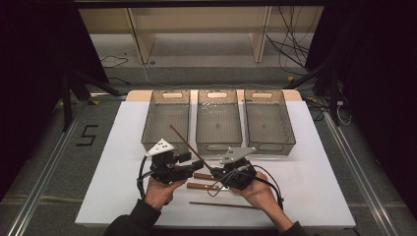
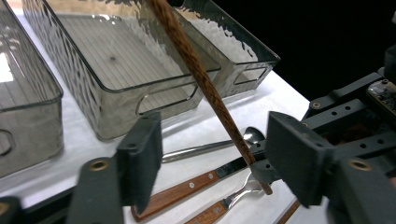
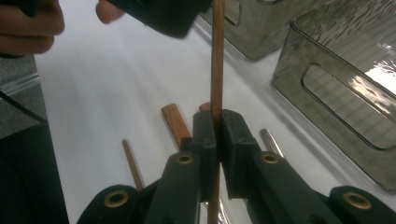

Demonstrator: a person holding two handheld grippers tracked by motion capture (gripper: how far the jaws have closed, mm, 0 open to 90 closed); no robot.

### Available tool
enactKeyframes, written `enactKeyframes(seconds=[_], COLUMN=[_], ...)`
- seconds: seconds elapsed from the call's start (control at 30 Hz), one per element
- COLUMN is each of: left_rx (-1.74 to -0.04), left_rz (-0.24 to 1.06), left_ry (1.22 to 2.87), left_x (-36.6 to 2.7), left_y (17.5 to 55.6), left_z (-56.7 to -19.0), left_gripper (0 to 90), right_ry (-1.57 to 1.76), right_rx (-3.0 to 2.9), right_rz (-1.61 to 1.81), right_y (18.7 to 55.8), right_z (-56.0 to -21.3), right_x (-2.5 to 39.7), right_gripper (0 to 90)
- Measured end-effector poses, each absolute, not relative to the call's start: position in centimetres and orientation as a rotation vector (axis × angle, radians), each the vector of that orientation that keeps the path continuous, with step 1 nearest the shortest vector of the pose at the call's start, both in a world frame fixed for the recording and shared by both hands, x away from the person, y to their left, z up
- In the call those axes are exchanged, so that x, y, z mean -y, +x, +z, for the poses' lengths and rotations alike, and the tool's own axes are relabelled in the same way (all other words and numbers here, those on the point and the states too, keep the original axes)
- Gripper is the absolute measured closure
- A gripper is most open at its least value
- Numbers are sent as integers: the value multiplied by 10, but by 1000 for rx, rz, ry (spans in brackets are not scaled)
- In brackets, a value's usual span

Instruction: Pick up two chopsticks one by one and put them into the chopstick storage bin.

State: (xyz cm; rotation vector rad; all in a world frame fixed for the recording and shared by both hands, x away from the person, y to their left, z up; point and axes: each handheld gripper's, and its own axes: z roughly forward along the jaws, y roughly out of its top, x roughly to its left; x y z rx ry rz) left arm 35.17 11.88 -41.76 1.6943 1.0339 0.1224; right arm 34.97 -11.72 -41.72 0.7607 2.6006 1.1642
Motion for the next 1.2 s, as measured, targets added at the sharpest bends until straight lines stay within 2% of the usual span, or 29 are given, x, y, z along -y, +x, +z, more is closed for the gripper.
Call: enactKeyframes(seconds=[0.27,0.63,0.8,0.83,1.0,1.2], left_rx=[-1027,-1011,-1002,-1005,-1001,-1001], left_rz=[71,11,-50,-29,-36,-15], left_ry=[1693,1670,1646,1660,1678,1700], left_x=[-115,-113,-115,-115,-119,-132], left_y=[353,355,356,356,358,367], left_z=[-422,-422,-422,-421,-418,-406], left_gripper=[575,762,810,831,841,845], right_ry=[767,766,773,776,801,814], right_rx=[-2587,-2576,-2577,-2578,-2567,-2560], right_rz=[1201,1236,1253,1256,1267,1274], right_y=[348,347,347,347,348,348], right_z=[-418,-419,-419,-420,-418,-416], right_x=[112,112,112,112,117,131], right_gripper=[854,853,842,840,698,619])
